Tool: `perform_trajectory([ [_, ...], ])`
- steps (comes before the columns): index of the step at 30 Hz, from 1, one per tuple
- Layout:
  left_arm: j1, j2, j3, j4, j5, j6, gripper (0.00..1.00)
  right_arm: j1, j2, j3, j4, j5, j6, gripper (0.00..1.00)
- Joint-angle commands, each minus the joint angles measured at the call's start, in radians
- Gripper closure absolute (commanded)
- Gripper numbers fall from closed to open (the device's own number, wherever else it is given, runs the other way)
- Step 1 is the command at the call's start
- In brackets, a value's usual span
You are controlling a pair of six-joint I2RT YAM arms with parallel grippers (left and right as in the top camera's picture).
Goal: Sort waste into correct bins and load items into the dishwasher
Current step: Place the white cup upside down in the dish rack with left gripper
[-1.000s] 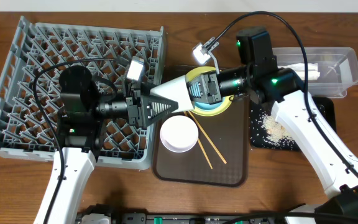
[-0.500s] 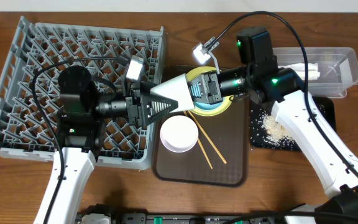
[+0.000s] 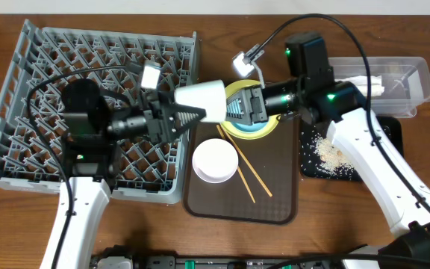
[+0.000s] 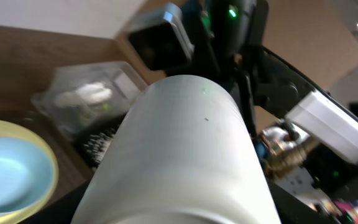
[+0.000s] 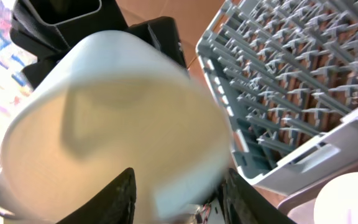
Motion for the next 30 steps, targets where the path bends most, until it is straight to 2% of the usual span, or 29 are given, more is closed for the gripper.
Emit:
perform_trajectory([
  [1,0.056,-0.002,0.021,0.0,-0.008,0.024,0.36,-0.044,0.0,0.009,-0.012,0.021,-0.003,0.54],
  [6,0.137,-0.002,0.021,-0.037,-0.008,0.063,0.37,-0.095,0.0,0.008,-0.157,0.243,-0.021,0.48],
  [11,0.199,-0.002,0.021,-0.203,-0.06,0.241,0.37,-0.114,0.0,0.008,-0.286,0.392,-0.112,0.48],
  [16,0.223,-0.002,0.021,-0.282,-0.15,0.287,0.37,-0.128,0.0,0.009,-0.383,0.525,-0.16,0.5],
  [23,0.225,-0.011,0.021,-0.422,-0.358,0.355,0.37,-0.133,-0.009,0.01,-0.528,0.796,-0.24,0.5],
  [30,0.225,-0.117,0.035,-0.672,-0.708,0.43,0.41,-0.205,-0.072,0.01,-0.584,0.898,-0.27,0.53],
])
